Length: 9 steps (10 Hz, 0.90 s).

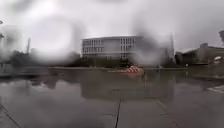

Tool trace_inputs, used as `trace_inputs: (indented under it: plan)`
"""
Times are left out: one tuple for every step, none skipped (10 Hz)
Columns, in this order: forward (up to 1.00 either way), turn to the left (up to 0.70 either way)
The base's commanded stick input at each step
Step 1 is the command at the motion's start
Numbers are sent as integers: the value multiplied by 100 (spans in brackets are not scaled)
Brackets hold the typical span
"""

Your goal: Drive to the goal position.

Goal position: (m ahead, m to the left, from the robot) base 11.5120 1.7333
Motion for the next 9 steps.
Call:
trace_inputs:
  plan:
    - [70,0]
    - [70,0]
    - [70,0]
    - [70,0]
    - [70,0]
    - [70,0]
    - [70,0]
    - [70,0]
    - [70,0]
